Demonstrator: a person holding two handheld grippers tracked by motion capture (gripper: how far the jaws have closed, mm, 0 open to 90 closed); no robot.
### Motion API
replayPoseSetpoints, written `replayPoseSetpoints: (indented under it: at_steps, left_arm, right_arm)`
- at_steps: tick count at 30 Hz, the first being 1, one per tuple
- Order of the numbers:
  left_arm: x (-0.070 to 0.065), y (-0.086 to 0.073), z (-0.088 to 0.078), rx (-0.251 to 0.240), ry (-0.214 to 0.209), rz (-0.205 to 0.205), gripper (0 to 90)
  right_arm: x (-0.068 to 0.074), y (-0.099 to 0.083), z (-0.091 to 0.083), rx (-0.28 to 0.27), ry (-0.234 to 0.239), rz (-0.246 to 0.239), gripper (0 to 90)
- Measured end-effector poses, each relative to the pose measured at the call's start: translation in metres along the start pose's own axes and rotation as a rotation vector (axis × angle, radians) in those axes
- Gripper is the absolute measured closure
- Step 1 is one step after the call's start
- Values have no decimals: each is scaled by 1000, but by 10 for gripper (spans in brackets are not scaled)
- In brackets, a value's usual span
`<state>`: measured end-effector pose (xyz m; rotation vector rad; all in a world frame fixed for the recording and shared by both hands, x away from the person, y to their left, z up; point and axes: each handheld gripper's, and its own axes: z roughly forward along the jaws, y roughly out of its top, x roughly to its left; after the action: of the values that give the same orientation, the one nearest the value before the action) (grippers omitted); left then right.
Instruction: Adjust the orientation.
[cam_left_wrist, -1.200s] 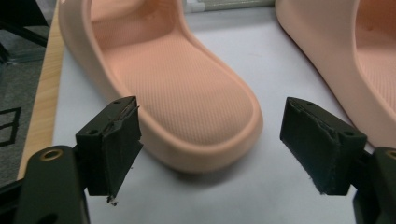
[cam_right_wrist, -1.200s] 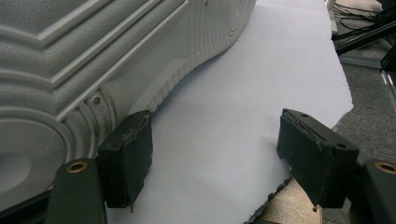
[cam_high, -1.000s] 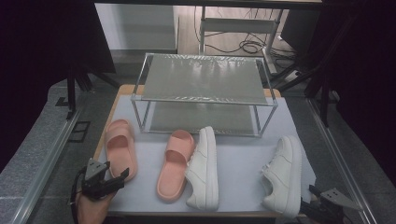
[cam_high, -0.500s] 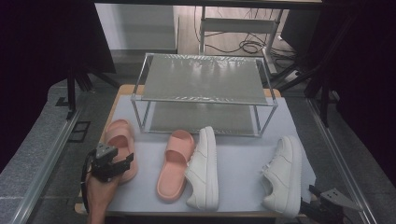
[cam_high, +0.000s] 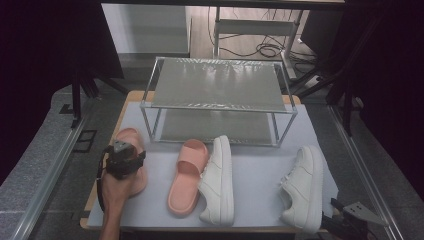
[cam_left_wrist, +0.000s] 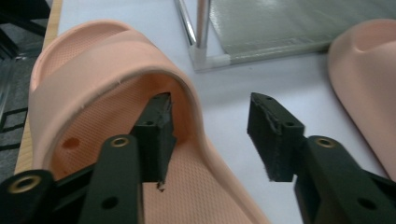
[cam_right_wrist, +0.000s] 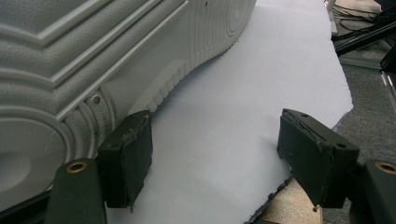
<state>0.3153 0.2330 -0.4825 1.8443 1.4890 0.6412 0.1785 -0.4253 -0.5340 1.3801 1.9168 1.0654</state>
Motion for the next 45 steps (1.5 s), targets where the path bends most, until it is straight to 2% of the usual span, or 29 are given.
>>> replayPoseSetpoints:
  at_steps: [4,10,14,22,26,31,37,45]
  left_arm:
    - [3,3,6,9,16,-27,573]
    - [5,6,10,17,36,-34,674]
    - [6,6,9,10,33,-44,744]
    - [7,7,4,10,61,-51,786]
    - [10,5,0,18,86,-38,833]
    - [14,1,-6,19,102,-33,848]
    - [15,-3,-21,16,89,-17,849]
    - [8,-13,-45,22,46,21,846]
  right_arm:
    - [0,0,0,0,0,0,271]
    - [0,0,0,-1,0,0,271]
    - [0,0,0,-2,0,1,271]
    - [0,0,0,-3,0,1,271]
    - [0,0,0,-2,0,1,271]
    - [0,0,0,-1,0,1,271]
    - [0,0,0,-3,-2,1,271]
    - [0,0,0,-4,-2,2,270]
